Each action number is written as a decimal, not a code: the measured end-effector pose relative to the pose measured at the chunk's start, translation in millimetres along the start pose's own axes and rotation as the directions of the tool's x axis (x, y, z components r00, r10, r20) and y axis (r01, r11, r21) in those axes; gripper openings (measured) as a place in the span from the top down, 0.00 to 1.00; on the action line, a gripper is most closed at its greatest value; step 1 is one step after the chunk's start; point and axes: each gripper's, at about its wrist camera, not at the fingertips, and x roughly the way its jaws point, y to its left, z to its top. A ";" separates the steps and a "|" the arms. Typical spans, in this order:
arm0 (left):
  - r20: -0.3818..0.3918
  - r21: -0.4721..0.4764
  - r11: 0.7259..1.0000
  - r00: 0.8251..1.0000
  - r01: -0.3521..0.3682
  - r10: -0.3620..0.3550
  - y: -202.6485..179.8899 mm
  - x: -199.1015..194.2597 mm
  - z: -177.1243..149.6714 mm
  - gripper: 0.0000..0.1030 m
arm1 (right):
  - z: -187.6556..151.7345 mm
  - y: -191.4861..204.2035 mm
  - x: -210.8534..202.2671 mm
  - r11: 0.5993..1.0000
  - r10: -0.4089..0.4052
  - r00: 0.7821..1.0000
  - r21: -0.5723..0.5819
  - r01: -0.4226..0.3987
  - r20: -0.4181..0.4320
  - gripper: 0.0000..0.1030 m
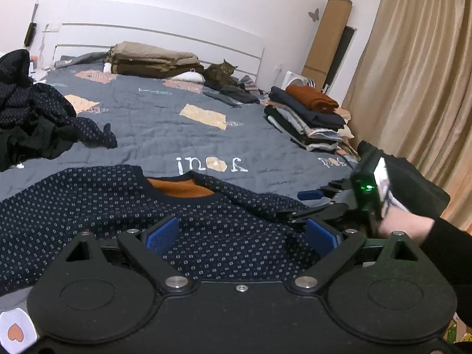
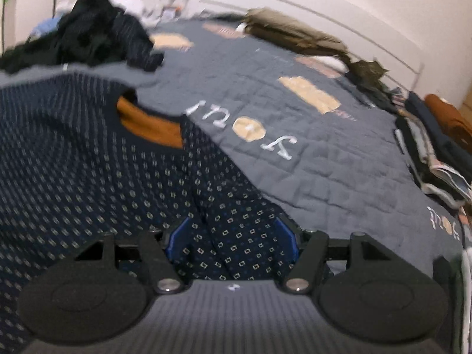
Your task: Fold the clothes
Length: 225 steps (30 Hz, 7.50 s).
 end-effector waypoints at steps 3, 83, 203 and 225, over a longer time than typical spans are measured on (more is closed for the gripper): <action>-0.011 0.012 1.000 1.000 0.005 -0.005 -0.5 2.0 -2.3 0.09 | -2.2 2.0 16.0 0.999 0.001 1.000 -0.045 -0.003 -0.028 0.39; -0.117 0.075 0.961 0.960 0.266 -0.256 -90.8 61.2 -23.8 0.08 | -88.6 -154.2 -111.5 0.938 -0.309 0.932 0.221 0.267 0.188 0.87; -0.096 0.212 0.974 0.990 -0.084 0.106 140.0 104.0 83.4 0.10 | 74.2 -62.7 42.3 0.973 0.056 0.994 0.216 -0.075 0.093 0.31; -0.386 0.275 0.959 0.921 0.066 0.048 213.0 246.1 77.5 0.57 | 76.1 -79.3 159.4 0.953 0.269 0.962 0.157 -0.260 -0.038 0.47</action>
